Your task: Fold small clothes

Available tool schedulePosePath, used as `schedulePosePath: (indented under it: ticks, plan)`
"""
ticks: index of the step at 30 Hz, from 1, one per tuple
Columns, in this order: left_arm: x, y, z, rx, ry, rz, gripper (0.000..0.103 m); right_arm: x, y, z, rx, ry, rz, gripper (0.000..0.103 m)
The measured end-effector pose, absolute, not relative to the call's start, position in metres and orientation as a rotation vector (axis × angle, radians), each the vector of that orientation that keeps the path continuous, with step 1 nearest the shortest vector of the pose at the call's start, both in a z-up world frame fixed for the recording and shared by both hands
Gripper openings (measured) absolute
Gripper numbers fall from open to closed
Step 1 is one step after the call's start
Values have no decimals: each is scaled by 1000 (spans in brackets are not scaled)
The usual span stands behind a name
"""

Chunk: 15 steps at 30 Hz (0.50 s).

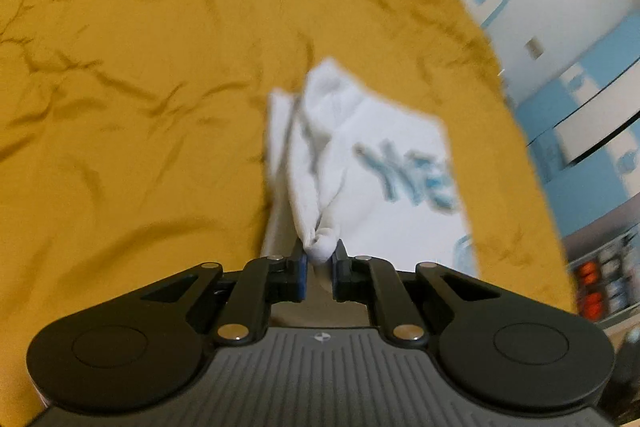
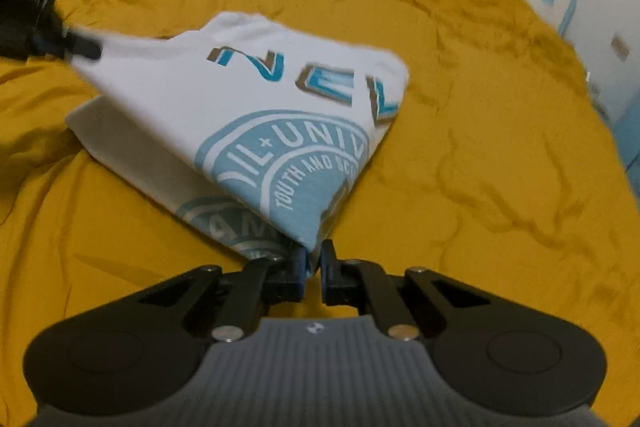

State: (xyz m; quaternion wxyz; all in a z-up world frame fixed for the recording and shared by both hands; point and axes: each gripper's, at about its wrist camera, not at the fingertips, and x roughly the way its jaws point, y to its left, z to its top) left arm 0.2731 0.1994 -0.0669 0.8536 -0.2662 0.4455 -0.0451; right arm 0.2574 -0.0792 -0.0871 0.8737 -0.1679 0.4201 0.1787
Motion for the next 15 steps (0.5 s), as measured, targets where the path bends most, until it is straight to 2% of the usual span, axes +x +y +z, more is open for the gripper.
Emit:
schedulePosePath:
  ticks: [5, 8, 15]
  plan:
    - [270, 200, -98, -584, 1003, -67, 13, 266, -93, -110, -232, 970, 385, 0]
    - [269, 197, -103, -552, 1014, -61, 18, 276, -98, -119, -164, 1008, 384, 0]
    - [263, 195, -106, -582, 1033, -43, 18, 278, -105, -122, -140, 1011, 387, 0]
